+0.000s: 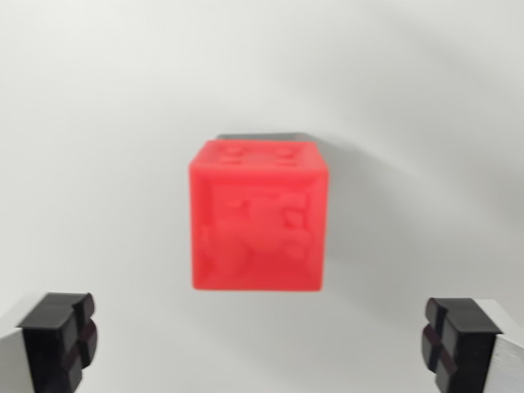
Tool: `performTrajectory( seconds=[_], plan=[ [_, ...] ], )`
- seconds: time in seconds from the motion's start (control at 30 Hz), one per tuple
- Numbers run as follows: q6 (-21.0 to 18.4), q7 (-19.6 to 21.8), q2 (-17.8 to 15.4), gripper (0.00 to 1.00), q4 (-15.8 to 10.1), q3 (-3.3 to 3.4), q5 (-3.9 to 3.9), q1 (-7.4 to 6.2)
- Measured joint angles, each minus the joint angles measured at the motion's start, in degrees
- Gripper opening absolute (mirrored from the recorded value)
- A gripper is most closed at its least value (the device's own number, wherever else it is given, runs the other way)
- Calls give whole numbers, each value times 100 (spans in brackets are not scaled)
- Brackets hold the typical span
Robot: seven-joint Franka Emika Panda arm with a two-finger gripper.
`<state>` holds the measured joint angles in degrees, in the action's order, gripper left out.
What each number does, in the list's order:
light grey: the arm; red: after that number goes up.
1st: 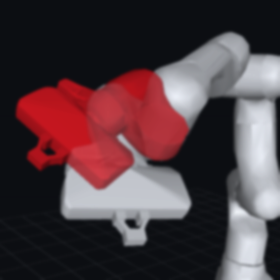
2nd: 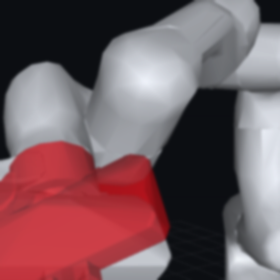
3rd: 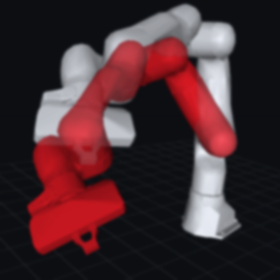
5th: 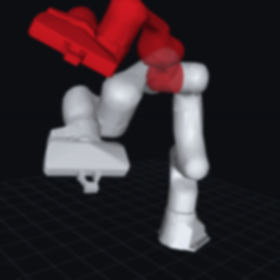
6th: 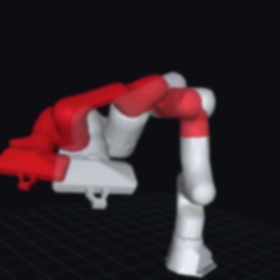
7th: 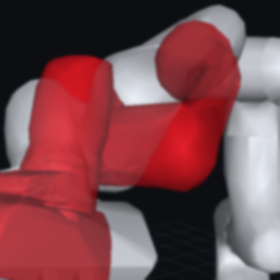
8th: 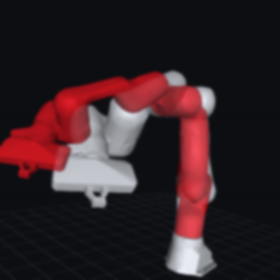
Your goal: Destack cube
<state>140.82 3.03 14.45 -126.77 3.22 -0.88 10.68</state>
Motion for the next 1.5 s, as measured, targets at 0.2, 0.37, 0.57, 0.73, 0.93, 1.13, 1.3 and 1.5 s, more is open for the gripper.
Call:
performTrajectory(
  seconds=[0.2, 0.37, 0.57, 0.73, 0.93, 1.13, 1.3, 1.5],
  plan=[
    [299, -18, 260, 100, -31, -5, -30, 0],
    [540, -40, 500, 100, -37, -10, -58, 1],
    [775, -62, 734, 100, -36, -15, -82, 2],
    [926, -76, 899, 100, -28, -22, -101, 4],
    [1071, -89, 1053, 100, -13, -30, -119, 7],
    [1152, -95, 1151, 100, 1, -35, -130, 10],
    [1170, -97, 1168, 0, 4, -37, -132, 13],
    [1172, -98, 1168, 0, 6, -38, -133, 13]
  ],
)
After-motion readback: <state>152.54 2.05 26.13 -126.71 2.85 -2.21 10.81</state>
